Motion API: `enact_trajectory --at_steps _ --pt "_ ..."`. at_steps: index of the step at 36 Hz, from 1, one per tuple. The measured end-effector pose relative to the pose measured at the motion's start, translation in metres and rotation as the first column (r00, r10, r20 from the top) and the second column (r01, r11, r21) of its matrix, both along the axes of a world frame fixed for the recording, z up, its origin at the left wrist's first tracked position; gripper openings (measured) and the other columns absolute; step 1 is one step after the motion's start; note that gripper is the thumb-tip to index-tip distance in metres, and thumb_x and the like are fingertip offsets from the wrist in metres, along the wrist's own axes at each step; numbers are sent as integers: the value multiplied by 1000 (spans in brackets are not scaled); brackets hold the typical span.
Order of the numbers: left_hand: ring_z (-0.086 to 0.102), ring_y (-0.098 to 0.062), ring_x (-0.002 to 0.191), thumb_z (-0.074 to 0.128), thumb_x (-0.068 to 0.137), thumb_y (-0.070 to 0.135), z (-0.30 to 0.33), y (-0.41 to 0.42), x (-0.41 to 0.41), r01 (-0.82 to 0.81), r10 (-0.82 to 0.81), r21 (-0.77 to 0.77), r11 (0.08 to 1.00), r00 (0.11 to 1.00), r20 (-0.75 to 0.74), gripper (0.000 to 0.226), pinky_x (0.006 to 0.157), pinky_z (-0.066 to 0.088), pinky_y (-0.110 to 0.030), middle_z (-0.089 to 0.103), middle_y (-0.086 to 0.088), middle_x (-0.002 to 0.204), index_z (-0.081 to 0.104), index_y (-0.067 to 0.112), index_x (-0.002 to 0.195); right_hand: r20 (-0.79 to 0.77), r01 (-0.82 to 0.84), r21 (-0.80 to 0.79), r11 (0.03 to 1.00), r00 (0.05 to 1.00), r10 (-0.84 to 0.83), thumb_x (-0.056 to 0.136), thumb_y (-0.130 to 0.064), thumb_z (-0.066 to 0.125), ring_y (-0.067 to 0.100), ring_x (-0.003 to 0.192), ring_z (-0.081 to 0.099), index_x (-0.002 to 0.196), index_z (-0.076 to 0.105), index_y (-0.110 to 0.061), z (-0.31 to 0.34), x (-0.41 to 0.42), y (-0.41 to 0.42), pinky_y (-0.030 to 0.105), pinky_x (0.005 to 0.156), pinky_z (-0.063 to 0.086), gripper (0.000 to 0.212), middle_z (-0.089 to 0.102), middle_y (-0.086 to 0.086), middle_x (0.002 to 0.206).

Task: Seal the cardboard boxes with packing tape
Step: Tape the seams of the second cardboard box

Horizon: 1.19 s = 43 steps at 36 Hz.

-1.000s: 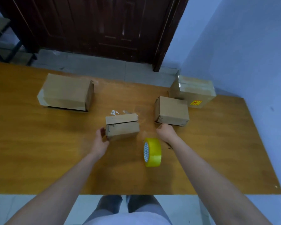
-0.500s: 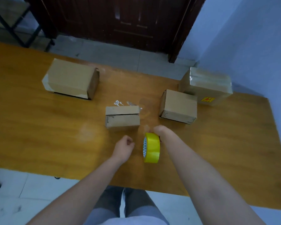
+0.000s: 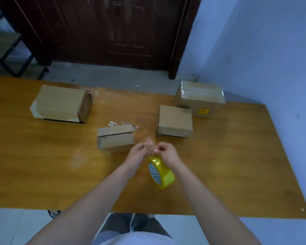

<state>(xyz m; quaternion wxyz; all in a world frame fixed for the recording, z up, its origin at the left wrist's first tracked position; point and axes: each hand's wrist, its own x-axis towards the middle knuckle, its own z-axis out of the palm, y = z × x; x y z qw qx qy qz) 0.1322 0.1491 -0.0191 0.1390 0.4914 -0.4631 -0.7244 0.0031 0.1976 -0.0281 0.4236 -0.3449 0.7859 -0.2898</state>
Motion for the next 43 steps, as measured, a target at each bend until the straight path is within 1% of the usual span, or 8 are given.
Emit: enact_trajectory --at_steps 5,9,15,19,28,33,37,43 --pt "59 -4 50 58 92 4 27 -17 -20 71 -70 -214 974 998 12 22 53 46 -19 62 0 61 57 11 71 -32 -62 -107 992 998 59 85 -4 62 15 76 54 68 60 -14 40 -16 0 25 67 40 19 62 4 73" --pt "64 -29 67 63 88 13 56 -36 -34 46 -42 -440 897 999 18 21 62 55 -33 64 -12 73 63 19 68 -100 -37 -239 970 995 14 87 -5 62 16 81 57 88 69 -2 80 -25 -11 10 61 39 7 59 3 83" --pt "65 -28 67 59 74 42 118 -73 -33 -128 148 -681 721 989 -28 15 68 55 -51 67 2 67 67 31 67 -48 -11 -423 906 999 -11 88 -26 66 11 118 50 152 16 -18 149 -31 -28 22 91 45 81 30 -5 150" --pt "57 -5 43 59 92 13 176 -90 -21 -391 311 -585 711 920 -237 25 69 58 -46 64 6 63 63 15 68 93 -94 -436 895 985 149 86 -38 67 14 117 55 147 33 -16 194 -51 -34 21 85 48 73 52 3 137" --pt "57 -9 35 50 96 4 261 -119 0 -671 587 -89 736 699 -408 21 35 44 -17 65 -7 58 56 2 76 -297 -316 -694 647 944 144 75 -14 76 16 109 54 137 37 -24 255 -34 -81 24 89 47 74 49 -2 125" --pt "60 -14 39 43 96 1 292 -129 3 -661 613 55 749 659 -435 16 41 53 -24 64 -14 68 54 0 84 123 164 -837 522 986 -112 84 -21 70 20 98 64 124 56 -14 284 -19 -107 31 87 53 42 66 9 111" --pt "62 -17 42 48 95 0 312 -136 -4 -694 652 81 716 622 -433 12 46 56 -28 63 -16 75 55 -2 86 540 530 -555 641 816 -206 85 -23 68 23 75 64 100 61 -8 299 -9 -128 39 78 55 22 65 17 94" --pt "65 -21 53 48 96 4 305 -142 -6 -666 639 78 742 666 -385 12 58 58 -37 66 -16 82 58 -4 96 766 559 -261 787 616 -183 89 -16 60 19 69 56 97 56 -15 291 -14 -137 33 61 48 9 56 7 82"
